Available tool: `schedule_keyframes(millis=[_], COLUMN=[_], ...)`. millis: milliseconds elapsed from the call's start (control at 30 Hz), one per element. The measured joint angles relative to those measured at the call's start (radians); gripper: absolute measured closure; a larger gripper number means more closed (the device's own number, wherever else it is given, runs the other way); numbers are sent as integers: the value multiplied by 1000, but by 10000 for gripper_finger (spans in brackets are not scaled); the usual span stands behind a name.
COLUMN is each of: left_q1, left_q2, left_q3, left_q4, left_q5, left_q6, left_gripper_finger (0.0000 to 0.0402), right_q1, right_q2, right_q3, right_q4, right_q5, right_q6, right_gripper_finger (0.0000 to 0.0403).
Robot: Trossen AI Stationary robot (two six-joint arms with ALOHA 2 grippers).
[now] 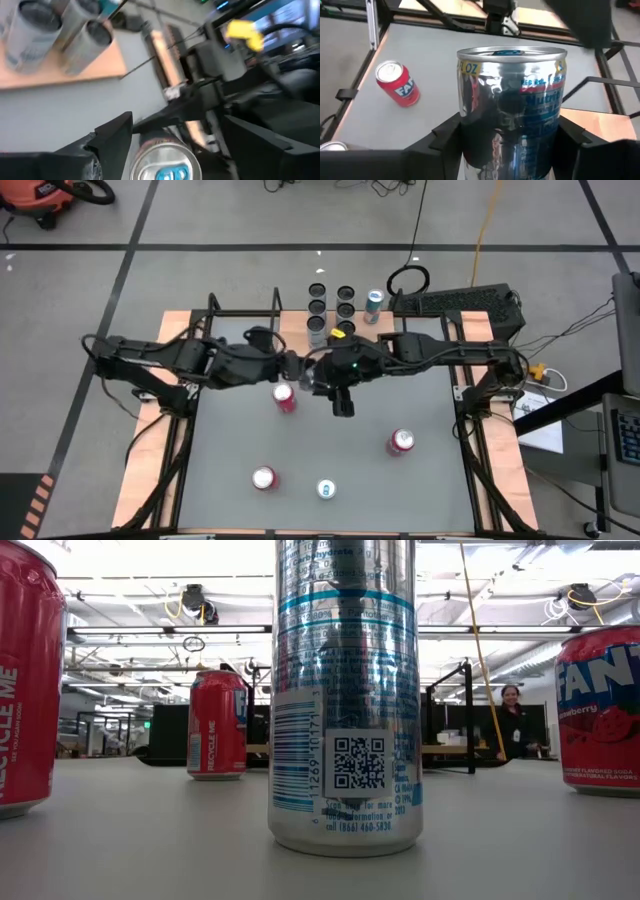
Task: Place canned beverage on shelf
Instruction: Put the top blue soda can aligned with the other blue soda can on the shelf
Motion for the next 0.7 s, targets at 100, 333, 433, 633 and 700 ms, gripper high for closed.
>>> schedule_keyframes(millis=[100, 333, 433, 633, 700], left_q1=[0, -18, -32, -51, -56], left_q2=[-37, -98, -105, -91, -79], left_q3=[0, 1, 1, 1, 1], left_q4=[39, 95, 140, 284, 332], left_q5=[-30, -119, -149, -178, -178], left_q6=[66, 331, 463, 736, 858], left_gripper_finger=[93, 91, 91, 91, 91], right_q1=[-12, -74, -114, -181, -196], right_q2=[-21, -100, -130, -154, -154], right_q3=[0, 0, 0, 0, 1], right_q4=[-2, 72, 156, 338, 388], right_q5=[2, -4, -29, -102, -128], right_q6=[27, 164, 256, 442, 498], right_gripper_finger=[214, 210, 210, 209, 209])
